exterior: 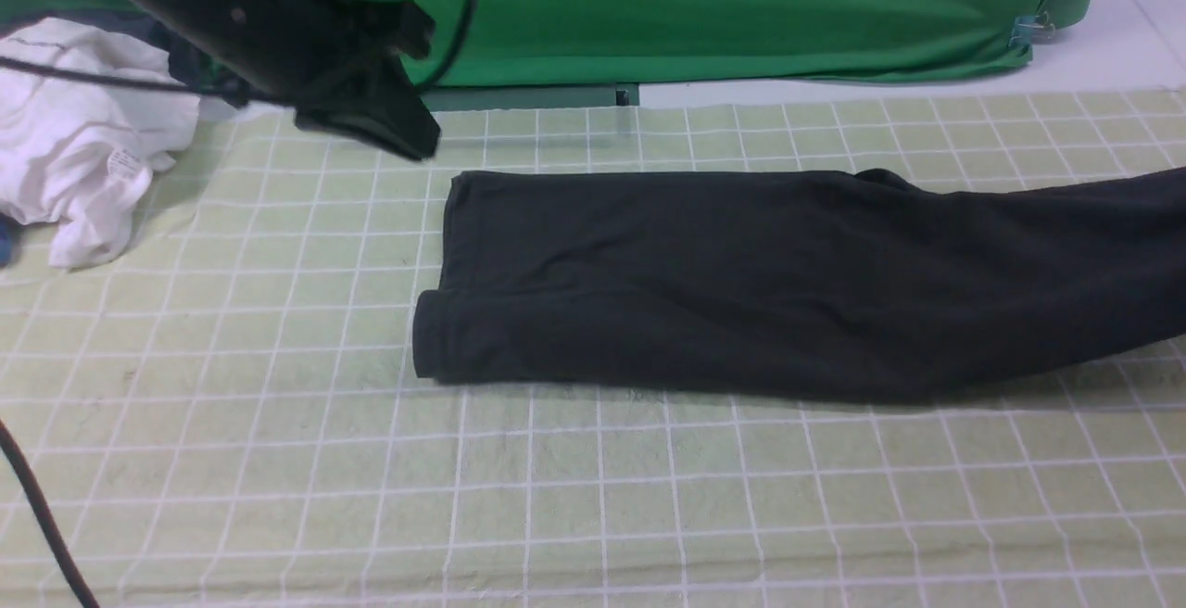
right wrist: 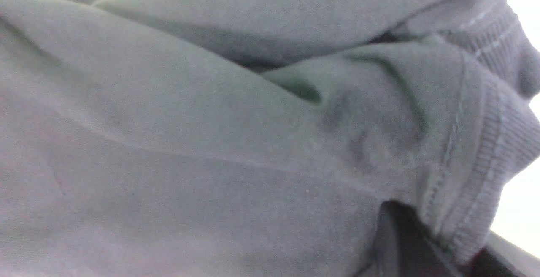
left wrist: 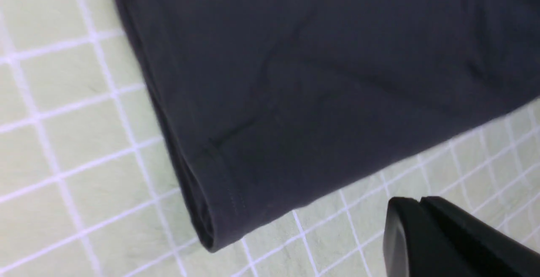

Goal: Fold a long-sleeved shirt over a green coffee tablecloth.
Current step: 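Fold the right end of the dark garment over onto its left end with the right gripper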

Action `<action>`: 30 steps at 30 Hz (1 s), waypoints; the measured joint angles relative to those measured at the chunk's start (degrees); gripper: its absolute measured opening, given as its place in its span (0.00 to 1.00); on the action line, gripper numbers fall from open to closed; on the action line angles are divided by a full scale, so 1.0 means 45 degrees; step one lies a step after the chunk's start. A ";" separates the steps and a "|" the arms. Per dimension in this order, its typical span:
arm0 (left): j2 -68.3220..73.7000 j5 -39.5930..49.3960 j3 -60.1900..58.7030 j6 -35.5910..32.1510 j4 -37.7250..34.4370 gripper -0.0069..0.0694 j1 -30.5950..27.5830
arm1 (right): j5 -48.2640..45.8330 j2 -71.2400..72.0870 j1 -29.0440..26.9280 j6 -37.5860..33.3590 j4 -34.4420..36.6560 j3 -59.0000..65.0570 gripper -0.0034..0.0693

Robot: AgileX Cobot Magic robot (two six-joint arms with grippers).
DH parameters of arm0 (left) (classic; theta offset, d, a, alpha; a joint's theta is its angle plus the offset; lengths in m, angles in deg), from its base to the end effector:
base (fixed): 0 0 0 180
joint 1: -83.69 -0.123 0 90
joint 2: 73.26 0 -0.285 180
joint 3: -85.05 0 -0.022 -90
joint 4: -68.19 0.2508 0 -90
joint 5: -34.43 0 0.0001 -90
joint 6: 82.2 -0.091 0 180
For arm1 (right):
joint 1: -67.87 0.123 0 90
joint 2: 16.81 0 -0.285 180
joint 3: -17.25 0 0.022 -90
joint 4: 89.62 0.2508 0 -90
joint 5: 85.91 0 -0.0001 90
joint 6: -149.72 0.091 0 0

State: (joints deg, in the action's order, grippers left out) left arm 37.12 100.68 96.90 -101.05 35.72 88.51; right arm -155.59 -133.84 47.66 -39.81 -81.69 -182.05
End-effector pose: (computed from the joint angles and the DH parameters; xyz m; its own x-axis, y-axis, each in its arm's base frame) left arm 0.3712 -0.0762 0.2998 -0.9211 0.1459 -0.3611 0.3055 0.8456 -0.4377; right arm 0.3802 -0.1274 0.2769 -0.9460 0.2239 -0.2344 0.2058 0.9735 0.0993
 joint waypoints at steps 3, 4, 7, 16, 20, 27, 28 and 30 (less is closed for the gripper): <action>0.0439 -0.1000 -0.1192 -0.0249 -0.0218 0.11 0.0432 | -0.0038 0.0030 0.0000 0.0000 0.0006 0.0000 0.12; 0.0478 -0.1000 -0.1267 -0.0249 -0.0218 0.11 0.0458 | -0.0038 0.0030 0.0000 0.0000 0.0006 0.0000 0.12; 0.1248 -0.1873 -0.2332 -0.0492 -0.0104 0.11 0.0658 | -0.0048 0.0030 0.0000 0.0000 0.0125 0.0000 0.12; 0.2487 -0.1705 -0.3320 0.0607 0.2848 0.11 0.0703 | -0.0064 0.0962 0.0212 -0.0122 0.1218 0.0000 0.12; 0.1798 -0.1375 -0.3220 0.0914 0.3011 0.11 0.0589 | -0.0064 0.1882 0.0916 -0.0144 0.1262 0.0000 0.12; 0.0080 -0.2785 -0.2810 0.1560 0.0990 0.11 0.0102 | -0.0032 0.2875 0.2606 -0.0173 0.1367 0.0000 0.12; 0.0026 -0.3310 -0.2807 0.1431 0.0418 0.11 0.0259 | -0.0032 0.2875 0.2902 -0.0076 0.1380 0.0000 0.12; 0.0223 -0.3711 -0.2807 0.1392 0.0209 0.11 0.0659 | -0.0032 0.2808 0.3216 0.0022 0.1380 0.0000 0.12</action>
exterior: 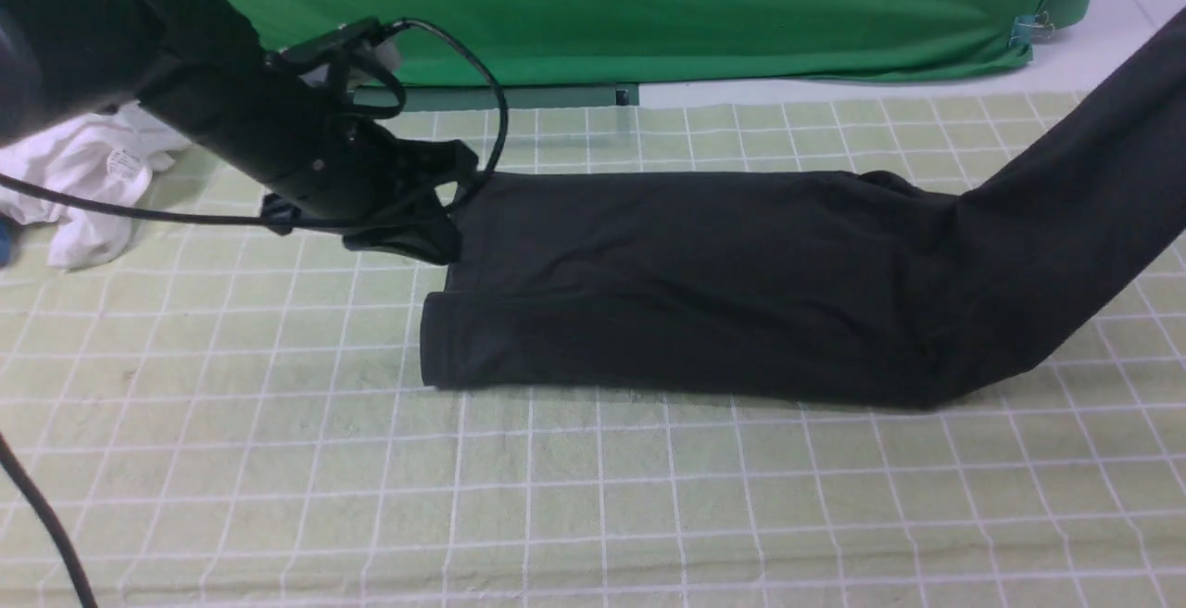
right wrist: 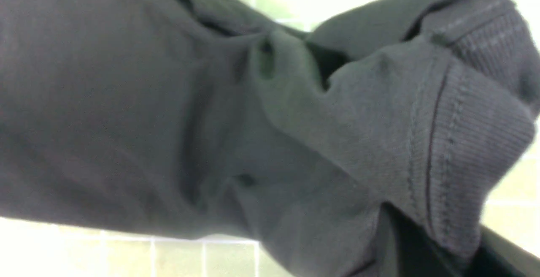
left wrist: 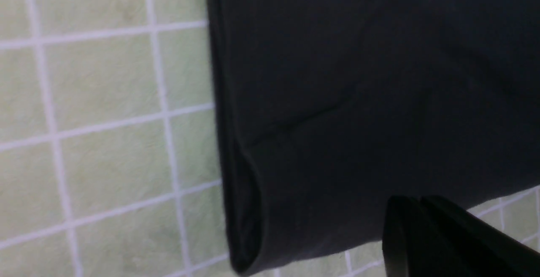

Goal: Fold a long-sleeved shirt over a green coffee tablecloth.
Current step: 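Fold the right end of the dark garment over onto its left end with the right gripper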

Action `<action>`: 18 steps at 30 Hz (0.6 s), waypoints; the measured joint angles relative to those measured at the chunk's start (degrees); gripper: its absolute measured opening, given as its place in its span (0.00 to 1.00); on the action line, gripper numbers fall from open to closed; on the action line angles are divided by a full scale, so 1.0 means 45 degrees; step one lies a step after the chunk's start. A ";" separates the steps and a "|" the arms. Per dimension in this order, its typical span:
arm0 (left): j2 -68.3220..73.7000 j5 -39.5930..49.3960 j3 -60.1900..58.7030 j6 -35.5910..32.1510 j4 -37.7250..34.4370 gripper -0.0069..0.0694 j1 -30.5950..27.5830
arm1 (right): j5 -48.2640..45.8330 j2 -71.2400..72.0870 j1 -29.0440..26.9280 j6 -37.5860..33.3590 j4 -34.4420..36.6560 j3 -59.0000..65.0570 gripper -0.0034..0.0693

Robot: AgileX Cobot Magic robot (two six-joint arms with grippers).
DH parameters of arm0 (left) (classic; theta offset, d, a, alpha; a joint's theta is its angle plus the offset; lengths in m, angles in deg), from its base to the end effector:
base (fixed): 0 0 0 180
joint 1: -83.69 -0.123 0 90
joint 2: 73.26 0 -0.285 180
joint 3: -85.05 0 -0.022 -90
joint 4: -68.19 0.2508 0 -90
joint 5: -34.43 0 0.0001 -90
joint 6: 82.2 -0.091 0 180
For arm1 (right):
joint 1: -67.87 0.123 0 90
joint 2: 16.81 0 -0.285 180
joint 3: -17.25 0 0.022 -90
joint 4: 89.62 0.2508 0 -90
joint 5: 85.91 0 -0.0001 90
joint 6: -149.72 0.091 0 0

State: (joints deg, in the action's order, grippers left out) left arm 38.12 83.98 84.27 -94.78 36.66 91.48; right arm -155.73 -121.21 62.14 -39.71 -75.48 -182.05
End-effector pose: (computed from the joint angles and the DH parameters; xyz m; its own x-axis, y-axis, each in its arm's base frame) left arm 0.3684 -0.0870 0.2372 -0.9455 -0.0175 -0.3252 0.1291 0.8966 -0.4237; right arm 0.3574 -0.0149 0.3625 -0.8940 0.0136 -0.4478 -0.0714 0.9824 0.1724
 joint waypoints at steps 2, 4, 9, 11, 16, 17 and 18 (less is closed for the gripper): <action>0.0458 -0.0093 0.0000 0.0011 0.0267 0.11 0.0472 | 0.0000 -0.0087 0.0288 0.0082 0.0000 0.0000 0.12; 0.0993 0.0107 0.0000 0.0169 0.0854 0.11 0.0858 | 0.0000 -0.0151 0.0534 0.0231 -0.0011 0.0000 0.12; 0.2079 0.1246 0.0000 0.2032 0.3442 0.11 0.1226 | -0.0012 -0.0165 0.1386 0.0423 -0.0050 0.0000 0.12; 0.2059 0.1304 0.0000 0.2399 0.4000 0.11 0.1213 | -0.0012 -0.0165 0.1555 0.0459 -0.0062 0.0000 0.12; 0.1351 0.1570 -0.0011 0.2876 0.5028 0.11 0.0794 | 0.0329 -0.0165 0.3277 0.1220 -0.0075 0.0000 0.12; 0.1063 0.1636 -0.0011 0.2796 0.4896 0.11 0.0680 | 0.0561 -0.0165 0.3671 0.1460 -0.0086 0.0000 0.12; 0.0739 0.1726 -0.0011 0.2648 0.4677 0.11 0.0506 | 0.0784 -0.0165 0.4092 0.1665 -0.0086 0.0000 0.12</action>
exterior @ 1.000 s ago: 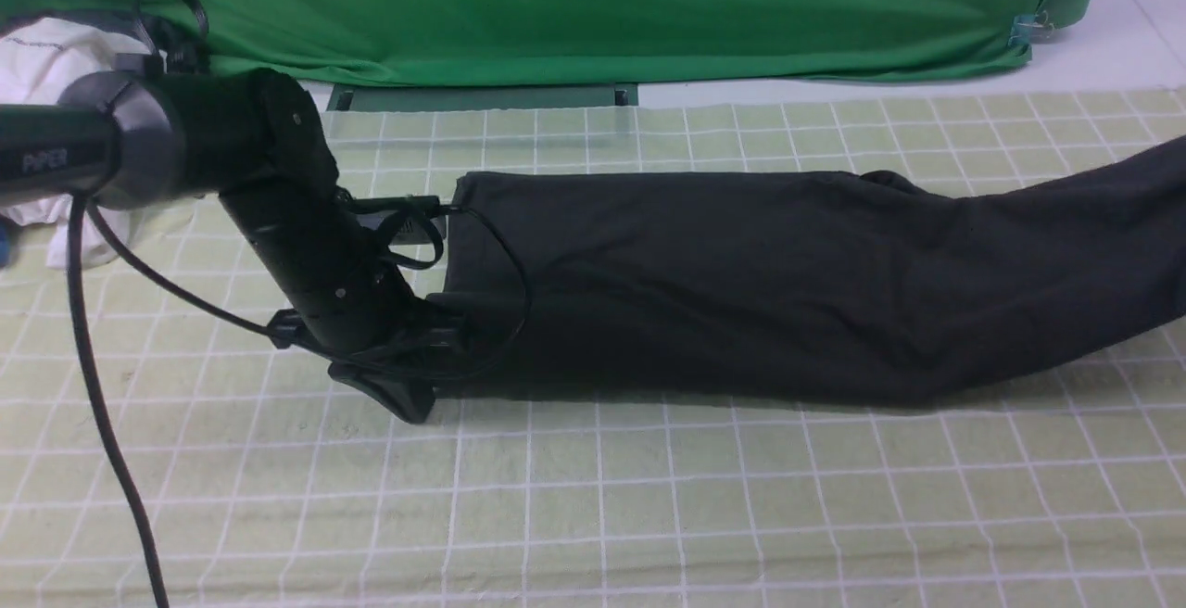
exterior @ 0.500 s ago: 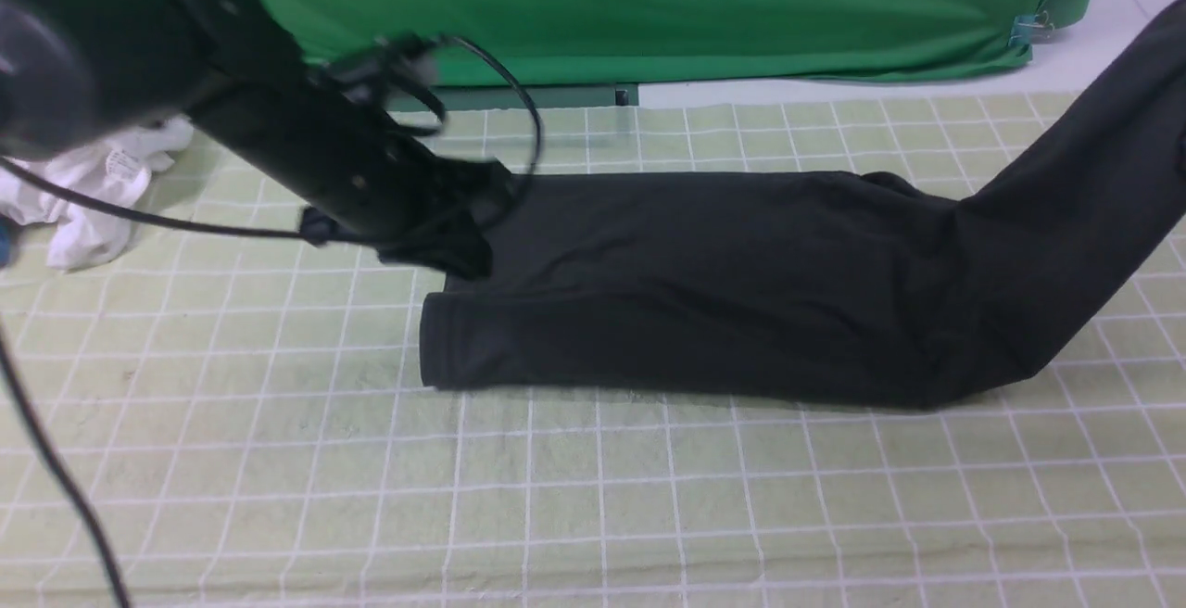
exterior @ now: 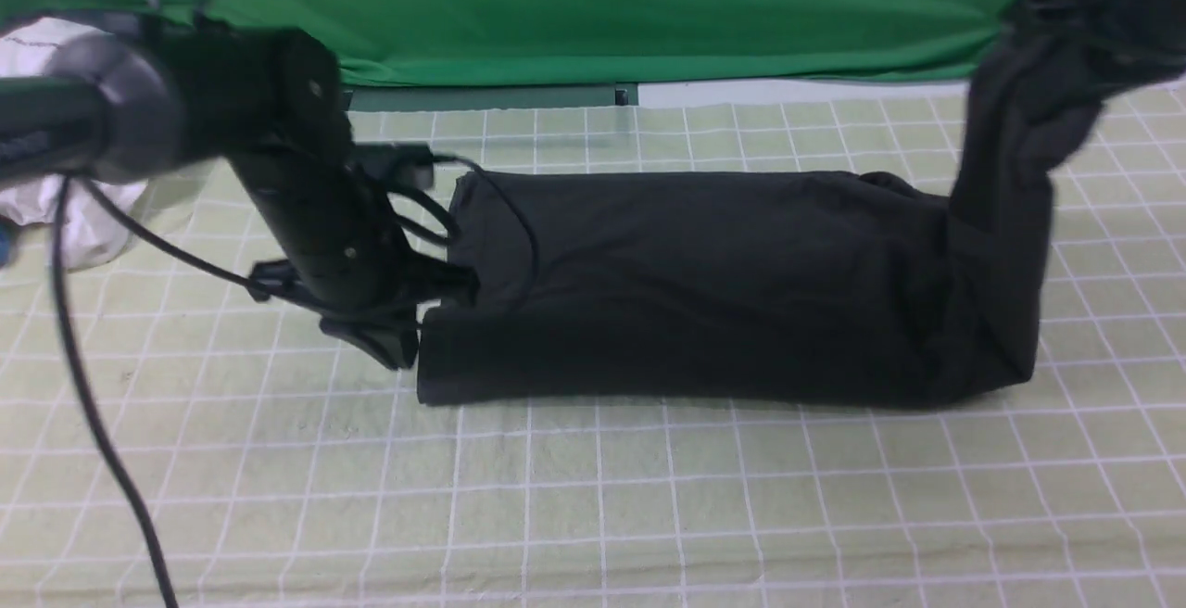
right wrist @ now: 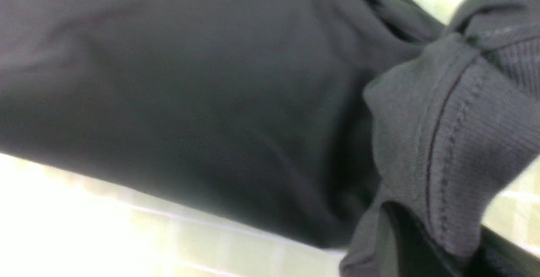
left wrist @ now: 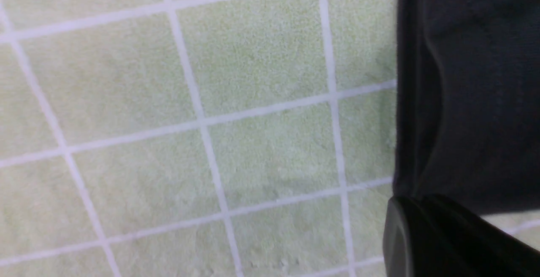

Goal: Fold a long-sleeved shirt over a green coffee tablecloth.

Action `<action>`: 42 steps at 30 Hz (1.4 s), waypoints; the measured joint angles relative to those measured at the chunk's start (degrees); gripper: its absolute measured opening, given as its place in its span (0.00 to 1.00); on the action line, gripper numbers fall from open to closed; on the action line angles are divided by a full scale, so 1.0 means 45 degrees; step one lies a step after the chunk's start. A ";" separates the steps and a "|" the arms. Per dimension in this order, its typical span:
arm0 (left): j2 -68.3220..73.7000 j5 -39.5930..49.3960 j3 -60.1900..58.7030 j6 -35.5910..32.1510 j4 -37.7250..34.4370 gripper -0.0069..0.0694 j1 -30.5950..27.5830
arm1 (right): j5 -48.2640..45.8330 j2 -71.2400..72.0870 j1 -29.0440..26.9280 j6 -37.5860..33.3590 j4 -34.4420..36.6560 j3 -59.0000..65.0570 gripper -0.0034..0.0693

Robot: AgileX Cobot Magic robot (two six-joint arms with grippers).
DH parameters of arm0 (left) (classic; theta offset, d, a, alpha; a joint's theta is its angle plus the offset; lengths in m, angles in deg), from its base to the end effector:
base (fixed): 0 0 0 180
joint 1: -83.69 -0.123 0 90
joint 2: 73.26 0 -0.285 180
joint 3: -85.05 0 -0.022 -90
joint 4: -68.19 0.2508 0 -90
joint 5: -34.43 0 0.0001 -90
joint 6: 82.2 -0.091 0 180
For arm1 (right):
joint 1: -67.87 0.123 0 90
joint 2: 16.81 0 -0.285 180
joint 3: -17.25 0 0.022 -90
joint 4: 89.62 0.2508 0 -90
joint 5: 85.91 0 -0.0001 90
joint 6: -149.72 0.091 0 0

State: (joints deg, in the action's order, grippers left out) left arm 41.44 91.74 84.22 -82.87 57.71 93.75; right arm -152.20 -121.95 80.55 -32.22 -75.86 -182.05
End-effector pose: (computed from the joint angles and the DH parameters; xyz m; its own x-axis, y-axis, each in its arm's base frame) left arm 0.3586 -0.0778 0.2045 -0.9891 0.0874 -0.1184 0.1062 0.9809 -0.1628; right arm 0.3520 0.0995 0.3601 -0.8760 -0.1328 -0.4637 -0.2598 0.9399 0.2217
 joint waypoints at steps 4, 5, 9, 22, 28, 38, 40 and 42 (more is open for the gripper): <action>-0.1021 0.0305 0.0000 -0.0466 -0.0848 0.11 -0.0783 | 0.1219 -0.0110 0.1369 0.0907 0.0014 0.0000 0.12; -0.1567 0.0583 0.0000 -0.0832 -0.1424 0.11 -0.1368 | 0.2004 -0.0286 0.2295 0.1406 0.0177 0.0000 0.12; -0.2353 0.1026 0.0000 -0.1494 -0.2370 0.11 -0.2335 | 0.4182 -0.0968 0.3828 0.2101 0.0784 0.0000 0.12; -0.2701 0.1427 0.0000 -0.1826 -0.2685 0.11 -0.2787 | 1.0286 -0.4617 0.7126 0.2354 0.1436 0.0000 0.53; -0.2701 0.1471 0.0000 -0.1836 -0.2685 0.11 -0.2797 | 0.7523 -0.3887 0.6629 0.1631 0.1376 0.0000 0.73; -0.2744 0.1523 -0.0420 -0.1836 -0.3313 0.11 -0.2676 | -0.0121 -0.1210 0.3853 0.0050 -0.0365 0.0143 0.36; -0.2754 0.0908 -0.1169 -0.1773 -0.3340 0.13 -0.2342 | -0.0528 -0.1022 0.3302 0.0015 -0.0840 0.0812 0.43; -0.2754 0.0334 -0.1804 -0.1671 -0.3340 0.16 -0.2009 | -0.0493 -0.1035 0.3088 0.0005 -0.0973 0.1549 0.52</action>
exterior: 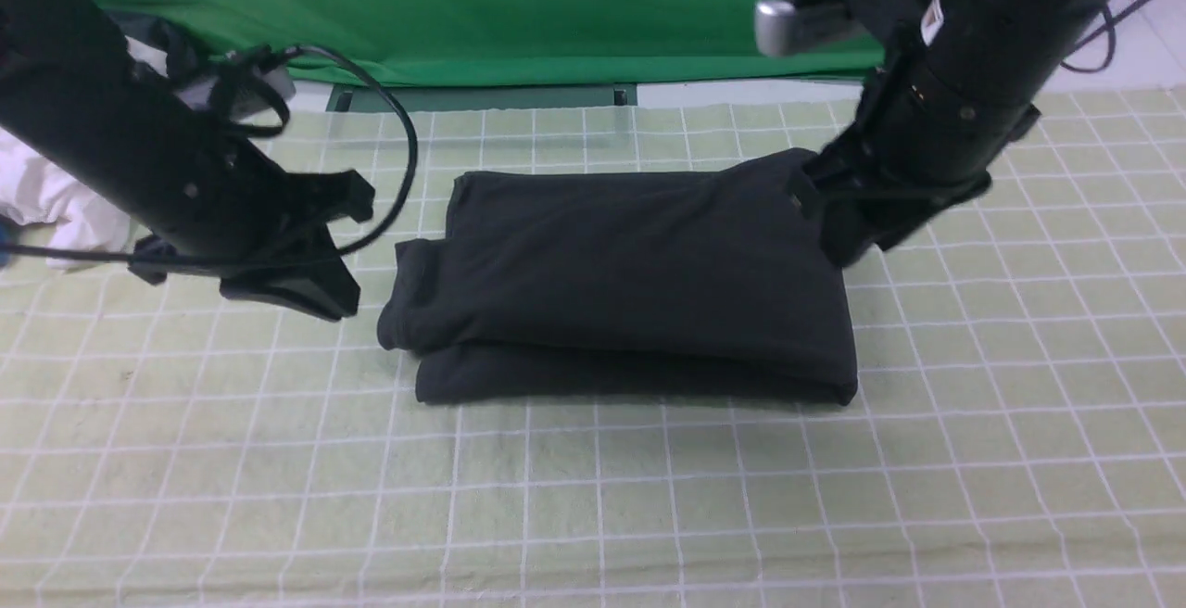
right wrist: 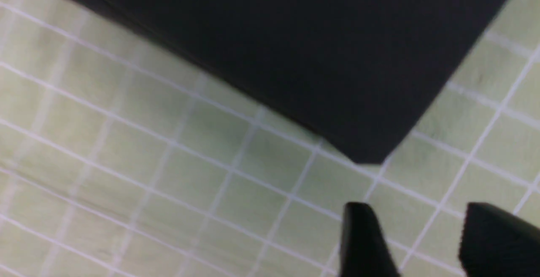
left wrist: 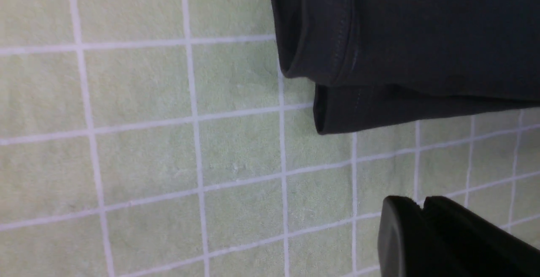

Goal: Fold a long-sleeved shirt over a green coffee tablecloth.

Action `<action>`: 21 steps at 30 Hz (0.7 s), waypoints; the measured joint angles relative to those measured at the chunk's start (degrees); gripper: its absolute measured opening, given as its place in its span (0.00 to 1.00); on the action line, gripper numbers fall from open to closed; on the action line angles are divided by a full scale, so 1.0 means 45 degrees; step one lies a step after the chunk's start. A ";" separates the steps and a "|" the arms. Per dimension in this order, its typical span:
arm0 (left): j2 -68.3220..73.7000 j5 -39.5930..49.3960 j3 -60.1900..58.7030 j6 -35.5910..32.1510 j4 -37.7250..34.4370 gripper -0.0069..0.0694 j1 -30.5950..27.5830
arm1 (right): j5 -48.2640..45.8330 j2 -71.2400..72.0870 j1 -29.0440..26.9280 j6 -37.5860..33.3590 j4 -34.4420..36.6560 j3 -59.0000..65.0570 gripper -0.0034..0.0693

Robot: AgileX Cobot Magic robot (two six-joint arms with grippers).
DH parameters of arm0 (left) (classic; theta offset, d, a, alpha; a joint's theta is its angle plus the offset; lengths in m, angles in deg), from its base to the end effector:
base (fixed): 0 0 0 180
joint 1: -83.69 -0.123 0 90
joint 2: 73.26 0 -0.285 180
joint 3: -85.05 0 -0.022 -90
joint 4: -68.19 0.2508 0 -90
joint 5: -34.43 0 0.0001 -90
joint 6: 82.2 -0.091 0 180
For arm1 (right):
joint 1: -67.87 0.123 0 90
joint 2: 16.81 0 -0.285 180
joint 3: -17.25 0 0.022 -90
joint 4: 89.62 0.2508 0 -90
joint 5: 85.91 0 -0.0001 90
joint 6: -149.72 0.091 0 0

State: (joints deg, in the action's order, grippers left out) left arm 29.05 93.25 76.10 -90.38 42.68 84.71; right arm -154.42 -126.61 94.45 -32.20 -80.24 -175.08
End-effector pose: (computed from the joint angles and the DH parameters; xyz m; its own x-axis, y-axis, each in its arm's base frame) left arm 0.3202 -0.0393 0.2484 -0.9806 -0.0748 -0.1811 -0.0005 0.9252 -0.3795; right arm 0.3249 0.1780 0.2932 -0.8792 -0.4101 -0.2427 -0.4522 0.8786 0.1536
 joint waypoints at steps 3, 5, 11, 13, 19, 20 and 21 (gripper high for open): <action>0.0207 -0.1184 -0.0960 0.0081 0.0000 0.24 0.0652 | 0.0888 -0.0265 -0.0072 -0.0017 -0.0054 0.1446 0.70; 0.0436 -0.2072 -0.1403 0.0164 0.0000 0.31 0.1042 | 0.1708 -0.0504 -0.0072 -0.0015 -0.0041 0.2301 0.76; 0.1339 -0.3772 -0.1656 0.0295 -0.0156 0.52 0.1432 | 0.3624 -0.1450 -0.0072 -0.0015 -0.0041 0.3321 0.80; 0.1751 -0.4072 -0.1667 0.0354 -0.0265 0.59 0.1432 | 0.4188 -0.1791 -0.0072 -0.0012 -0.0041 0.3321 0.80; 0.2431 -0.4656 -0.1677 0.0140 -0.1198 0.55 0.1432 | 0.5234 -0.2386 -0.0072 -0.0012 -0.0032 0.3321 0.67; 0.2514 -0.4723 -0.1677 -0.0040 -0.1531 0.50 0.1432 | 0.5348 -0.2422 -0.0072 -0.0012 -0.0032 0.3321 0.61; 0.2589 -0.4744 -0.1677 -0.0293 -0.1878 0.45 0.1432 | 0.5465 -0.2457 -0.0072 -0.0012 -0.0028 0.3321 0.51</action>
State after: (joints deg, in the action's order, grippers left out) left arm 40.71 71.90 68.56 -91.70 34.23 91.16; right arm -129.83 -137.67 94.12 -32.25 -80.36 -160.14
